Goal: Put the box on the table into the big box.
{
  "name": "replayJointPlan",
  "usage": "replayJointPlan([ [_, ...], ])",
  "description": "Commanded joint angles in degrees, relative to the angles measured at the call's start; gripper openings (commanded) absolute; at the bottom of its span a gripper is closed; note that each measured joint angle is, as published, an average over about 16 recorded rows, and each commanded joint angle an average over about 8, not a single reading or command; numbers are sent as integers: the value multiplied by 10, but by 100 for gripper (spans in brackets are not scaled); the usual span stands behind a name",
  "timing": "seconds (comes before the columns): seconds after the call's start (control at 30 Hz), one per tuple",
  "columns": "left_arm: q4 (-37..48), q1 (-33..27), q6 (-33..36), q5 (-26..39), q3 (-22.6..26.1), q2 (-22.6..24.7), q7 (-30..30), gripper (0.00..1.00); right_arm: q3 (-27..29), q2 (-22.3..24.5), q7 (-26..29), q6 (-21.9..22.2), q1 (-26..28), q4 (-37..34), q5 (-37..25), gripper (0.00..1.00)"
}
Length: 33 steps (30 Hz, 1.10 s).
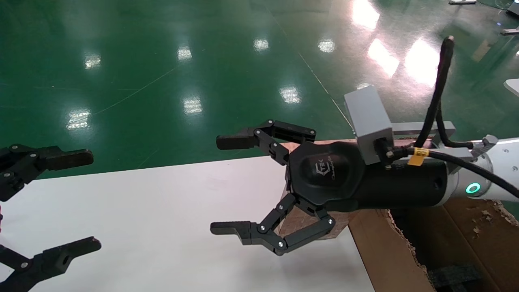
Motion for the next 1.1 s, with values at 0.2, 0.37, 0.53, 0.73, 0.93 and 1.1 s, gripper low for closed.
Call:
replayJointPlan([
  [0.2,0,0,0,0,0,0,0,100,0,0,0,0,0,0,0,100],
  [0.37,0,0,0,0,0,0,0,100,0,0,0,0,0,0,0,100],
  [0.53,0,0,0,0,0,0,0,100,-1,3,-1,-2,1,-2,-5,100],
  [0.73,0,0,0,0,0,0,0,100,-4,17,-8,-19,14,-17,-20,100],
  [0.93,0,0,0,0,0,0,0,100,-20,38,-22,-45,40,-41,-45,100],
  [1.1,0,0,0,0,0,0,0,100,-62,64,-47,-55,65,-64,-84,100],
])
